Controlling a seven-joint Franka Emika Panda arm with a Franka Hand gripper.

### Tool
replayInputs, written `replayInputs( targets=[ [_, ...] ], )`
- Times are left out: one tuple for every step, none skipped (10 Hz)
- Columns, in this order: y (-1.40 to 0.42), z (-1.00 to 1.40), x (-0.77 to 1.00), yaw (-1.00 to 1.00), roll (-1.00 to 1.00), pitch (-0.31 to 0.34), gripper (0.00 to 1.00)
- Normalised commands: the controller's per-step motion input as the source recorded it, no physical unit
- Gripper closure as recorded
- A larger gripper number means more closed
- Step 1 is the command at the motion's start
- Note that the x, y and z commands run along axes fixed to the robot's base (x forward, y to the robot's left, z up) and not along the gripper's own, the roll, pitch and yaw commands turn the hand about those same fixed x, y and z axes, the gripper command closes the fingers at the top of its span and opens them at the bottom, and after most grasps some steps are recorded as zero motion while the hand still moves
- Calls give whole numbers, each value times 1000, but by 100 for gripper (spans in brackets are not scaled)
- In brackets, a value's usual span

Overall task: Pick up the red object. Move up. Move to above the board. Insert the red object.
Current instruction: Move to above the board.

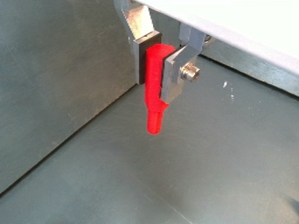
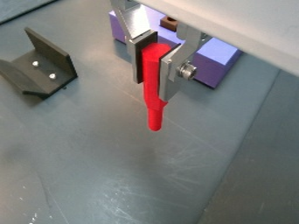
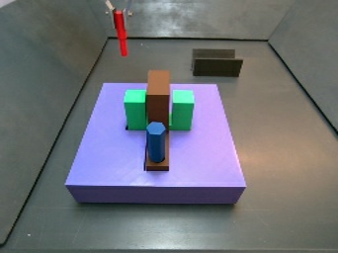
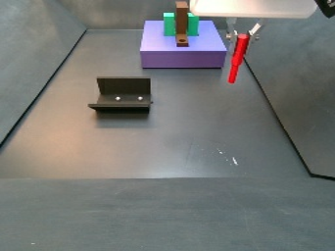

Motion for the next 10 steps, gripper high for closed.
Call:
replayInputs(
  targets=[
    [2, 1400, 12, -7, 8, 13, 100],
    [5, 1400, -47, -3, 29, 37, 100],
    [3, 1400, -24, 0, 44, 9, 100],
    [-1, 1400, 63, 4, 20, 59, 100],
    [2, 892, 54, 2, 20, 91, 100],
    [-7, 369, 32, 3, 20, 84, 100],
    [2, 171, 43, 4, 16, 49, 100],
    [-1400, 239, 623, 259, 55, 236, 100],
    [-1400, 222, 620, 243, 76, 252, 100],
    [-1400, 216, 659, 190, 102, 291, 100]
  ],
)
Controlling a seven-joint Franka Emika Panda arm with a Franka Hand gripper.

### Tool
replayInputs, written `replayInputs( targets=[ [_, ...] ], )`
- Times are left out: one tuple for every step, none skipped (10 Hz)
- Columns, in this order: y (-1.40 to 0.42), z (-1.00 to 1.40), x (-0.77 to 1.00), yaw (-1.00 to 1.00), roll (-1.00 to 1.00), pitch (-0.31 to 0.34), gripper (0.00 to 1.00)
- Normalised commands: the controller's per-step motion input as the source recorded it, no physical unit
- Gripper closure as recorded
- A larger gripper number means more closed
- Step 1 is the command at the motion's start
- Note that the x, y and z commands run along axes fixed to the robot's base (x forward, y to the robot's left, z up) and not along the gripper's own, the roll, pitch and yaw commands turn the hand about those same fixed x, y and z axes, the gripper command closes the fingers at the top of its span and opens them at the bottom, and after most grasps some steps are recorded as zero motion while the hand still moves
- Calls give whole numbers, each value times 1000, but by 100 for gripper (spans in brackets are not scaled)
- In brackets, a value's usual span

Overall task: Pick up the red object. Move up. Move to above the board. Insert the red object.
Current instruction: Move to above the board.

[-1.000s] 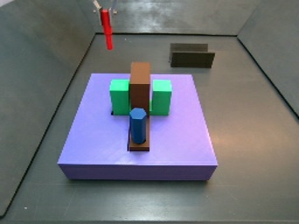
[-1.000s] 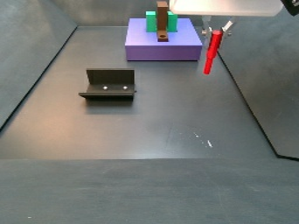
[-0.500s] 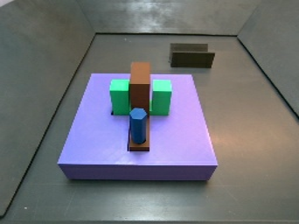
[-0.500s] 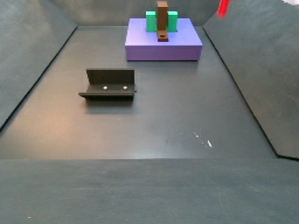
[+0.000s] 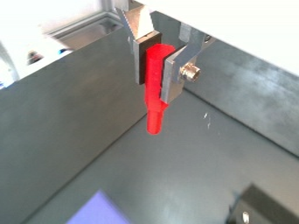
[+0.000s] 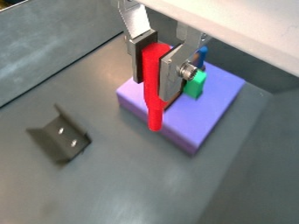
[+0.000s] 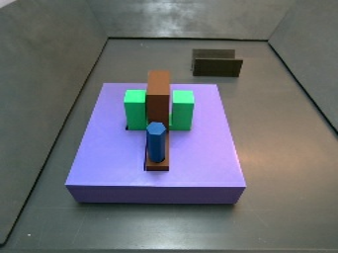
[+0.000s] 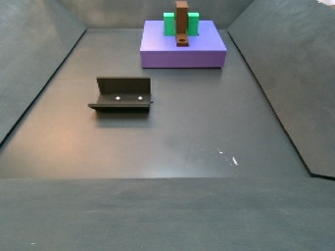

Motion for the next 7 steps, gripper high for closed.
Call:
replayInputs(
  targets=[
    [-1400, 228, 700, 84, -8, 272, 100],
    [-1400, 233, 695, 44, 19, 219, 100],
    [-1400, 233, 692, 45, 48, 181, 100],
    [-1400, 240, 727, 26, 4, 141, 100],
    [-1400, 250, 748, 15, -1, 125, 100],
    [-495, 91, 308, 7, 55, 149, 100],
    [-251, 56, 198, 7, 55, 144, 100]
  ],
)
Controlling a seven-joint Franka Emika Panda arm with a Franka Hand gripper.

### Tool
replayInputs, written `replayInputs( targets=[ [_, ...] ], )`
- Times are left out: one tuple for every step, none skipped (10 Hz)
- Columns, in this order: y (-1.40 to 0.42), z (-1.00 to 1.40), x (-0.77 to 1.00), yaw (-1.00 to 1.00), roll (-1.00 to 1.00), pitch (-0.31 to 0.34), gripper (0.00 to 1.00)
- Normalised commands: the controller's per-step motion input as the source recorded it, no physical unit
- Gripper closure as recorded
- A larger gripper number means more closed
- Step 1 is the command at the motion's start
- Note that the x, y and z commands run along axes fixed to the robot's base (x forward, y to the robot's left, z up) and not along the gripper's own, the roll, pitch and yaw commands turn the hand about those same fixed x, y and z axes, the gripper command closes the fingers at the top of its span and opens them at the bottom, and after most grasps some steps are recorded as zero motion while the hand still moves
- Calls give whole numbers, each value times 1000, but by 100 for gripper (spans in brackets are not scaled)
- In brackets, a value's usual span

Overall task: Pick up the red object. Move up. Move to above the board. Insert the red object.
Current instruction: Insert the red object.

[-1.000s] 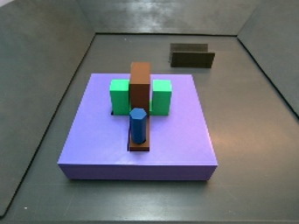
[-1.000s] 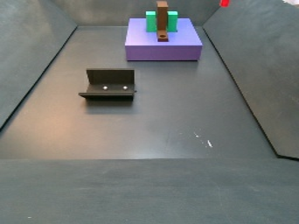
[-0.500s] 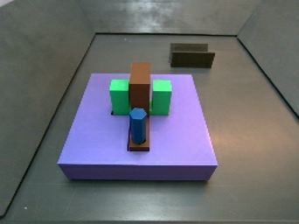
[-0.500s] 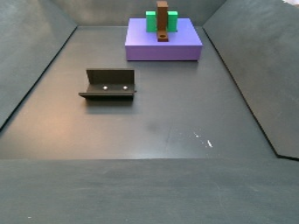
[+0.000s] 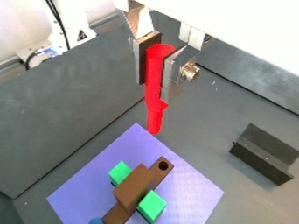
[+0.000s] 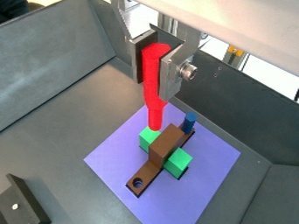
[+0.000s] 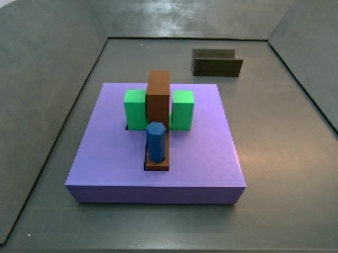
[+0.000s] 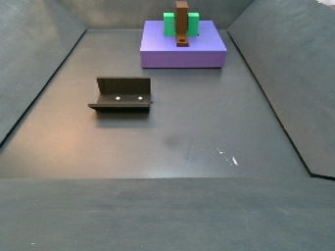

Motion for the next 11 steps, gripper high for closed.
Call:
replayInputs(
  targets=[
    [26, -166, 0, -69, 0, 0, 100],
    [183, -237, 0, -74, 39, 0, 100],
    [537, -377, -166, -60, 73, 0, 100],
    [563, -580, -63, -31, 119, -11, 100],
    [357, -1000, 163, -66, 14, 0, 100],
    [0, -1000, 137, -6, 49, 0, 100],
    [-74, -1000, 169, -57, 0, -19, 100],
    [-23, -1000, 191, -14, 0, -27, 100],
    [0, -1000, 140, 0, 29, -53, 100],
    [31, -1000, 106, 0, 61, -79, 100],
    [63, -994, 106, 0, 66, -90, 100]
  ],
)
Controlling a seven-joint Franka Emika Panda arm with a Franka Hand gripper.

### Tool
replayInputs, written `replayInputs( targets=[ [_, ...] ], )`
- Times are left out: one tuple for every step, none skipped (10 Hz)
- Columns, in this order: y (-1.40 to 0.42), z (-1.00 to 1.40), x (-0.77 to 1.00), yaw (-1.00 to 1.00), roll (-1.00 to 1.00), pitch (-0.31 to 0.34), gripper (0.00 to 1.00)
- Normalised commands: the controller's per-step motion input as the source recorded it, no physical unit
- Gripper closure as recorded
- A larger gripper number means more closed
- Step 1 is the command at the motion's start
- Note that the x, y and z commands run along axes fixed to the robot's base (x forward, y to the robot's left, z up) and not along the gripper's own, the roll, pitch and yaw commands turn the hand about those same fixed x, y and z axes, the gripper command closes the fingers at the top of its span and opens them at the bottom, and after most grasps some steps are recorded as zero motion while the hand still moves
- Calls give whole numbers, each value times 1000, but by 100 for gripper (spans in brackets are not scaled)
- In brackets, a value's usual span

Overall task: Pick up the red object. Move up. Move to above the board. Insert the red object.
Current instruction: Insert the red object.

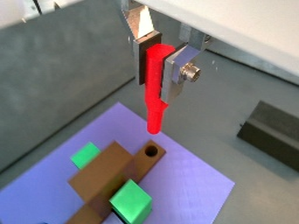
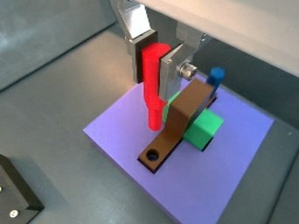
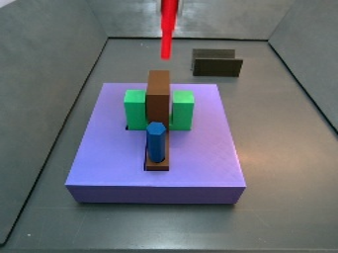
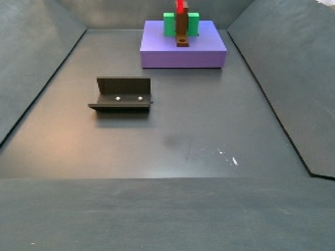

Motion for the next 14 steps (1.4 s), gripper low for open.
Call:
replayInputs(
  targets=[
    [103, -946, 9, 0, 70, -121, 100],
    [100, -891, -6, 14, 86, -163, 100],
    [200, -380, -109, 3, 79, -60, 100],
    [83, -477, 0, 0, 80, -66, 100],
    [0, -346, 66, -31, 101, -84, 100],
    [0, -117, 3, -54, 63, 0, 100],
    [-6, 0, 0, -51, 17, 0, 100],
    [-11, 0, -57, -60, 49, 0, 100],
    [-40, 0, -229, -46, 80, -27, 100],
    [-74, 0, -157, -46, 76, -43, 100],
    [-43, -9, -129, -34, 37, -43, 100],
    [-43, -31, -49, -20, 9, -50, 100],
    [-43, -220, 180, 0, 79, -31, 100],
    [-6, -211, 177, 0, 94, -20, 100]
  ],
)
